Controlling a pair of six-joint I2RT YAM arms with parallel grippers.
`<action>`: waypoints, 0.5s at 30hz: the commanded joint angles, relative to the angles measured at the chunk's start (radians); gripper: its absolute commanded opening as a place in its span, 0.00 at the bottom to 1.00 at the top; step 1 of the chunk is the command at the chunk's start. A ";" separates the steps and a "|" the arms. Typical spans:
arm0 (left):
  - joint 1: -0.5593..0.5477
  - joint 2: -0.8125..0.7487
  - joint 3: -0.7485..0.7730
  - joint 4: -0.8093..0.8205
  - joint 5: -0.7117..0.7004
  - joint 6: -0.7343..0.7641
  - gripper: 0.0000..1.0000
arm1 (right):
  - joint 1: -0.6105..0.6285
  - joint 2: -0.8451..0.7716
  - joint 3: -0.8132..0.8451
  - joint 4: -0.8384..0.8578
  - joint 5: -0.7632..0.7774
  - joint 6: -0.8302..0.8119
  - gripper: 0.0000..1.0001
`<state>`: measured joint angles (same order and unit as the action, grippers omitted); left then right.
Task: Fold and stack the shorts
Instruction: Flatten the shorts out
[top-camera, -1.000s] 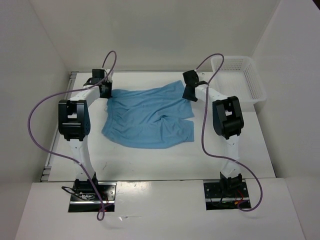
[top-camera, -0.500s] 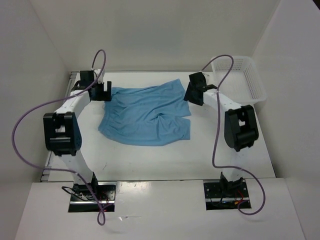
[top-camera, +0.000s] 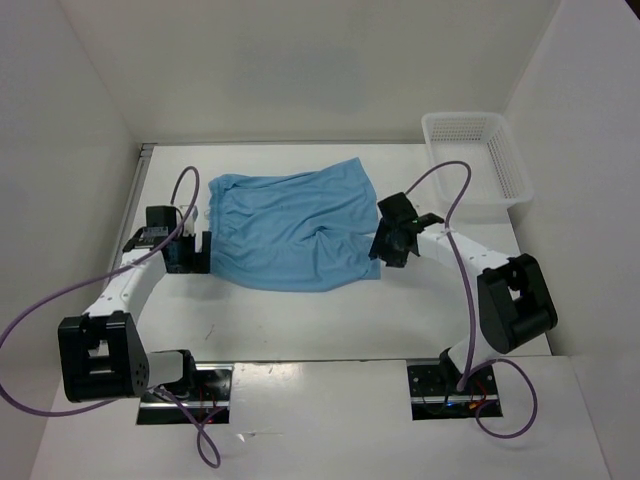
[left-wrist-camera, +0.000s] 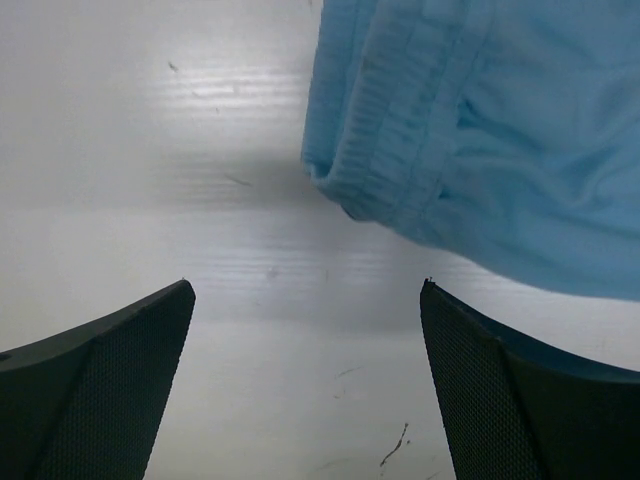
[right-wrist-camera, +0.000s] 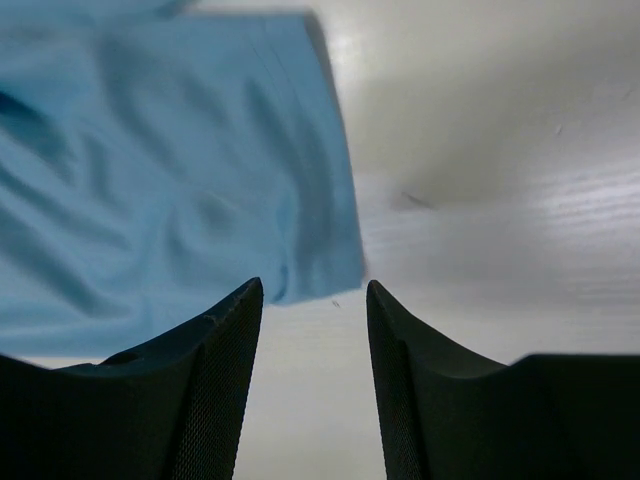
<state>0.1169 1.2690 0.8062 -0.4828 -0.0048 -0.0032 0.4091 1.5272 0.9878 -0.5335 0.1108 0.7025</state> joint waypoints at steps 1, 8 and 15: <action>0.003 -0.034 -0.032 0.033 -0.009 0.003 1.00 | 0.023 -0.038 -0.073 -0.007 -0.062 0.048 0.51; 0.003 0.067 -0.013 0.176 0.000 0.003 0.97 | 0.103 -0.013 -0.118 0.061 -0.060 0.086 0.51; -0.019 0.190 0.010 0.230 0.011 0.003 0.80 | 0.103 0.040 -0.127 0.138 -0.011 0.106 0.51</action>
<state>0.1085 1.4284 0.7815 -0.3267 -0.0059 -0.0051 0.5072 1.5383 0.8600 -0.4717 0.0681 0.7860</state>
